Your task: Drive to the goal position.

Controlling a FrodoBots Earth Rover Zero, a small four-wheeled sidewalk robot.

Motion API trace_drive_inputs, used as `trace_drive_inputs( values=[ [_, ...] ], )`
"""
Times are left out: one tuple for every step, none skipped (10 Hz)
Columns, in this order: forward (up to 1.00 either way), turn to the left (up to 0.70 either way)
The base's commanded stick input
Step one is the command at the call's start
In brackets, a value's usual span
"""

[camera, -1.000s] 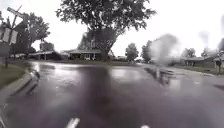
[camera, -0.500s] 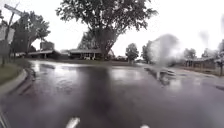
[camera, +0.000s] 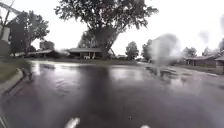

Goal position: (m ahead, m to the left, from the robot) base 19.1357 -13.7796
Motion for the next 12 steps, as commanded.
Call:
trace_drive_inputs(
  values=[
    [0.50,0.30],
    [0.50,0.50],
    [0.50,0.50],
    [0.50,0.50],
    [0.50,0.50],
    [0.50,0.50],
    [0.50,0.50],
    [0.50,0.50],
    [0.50,0.50],
    [0.50,0.34],
    [0.50,0.03],
    [0.50,0.00]
  ],
)
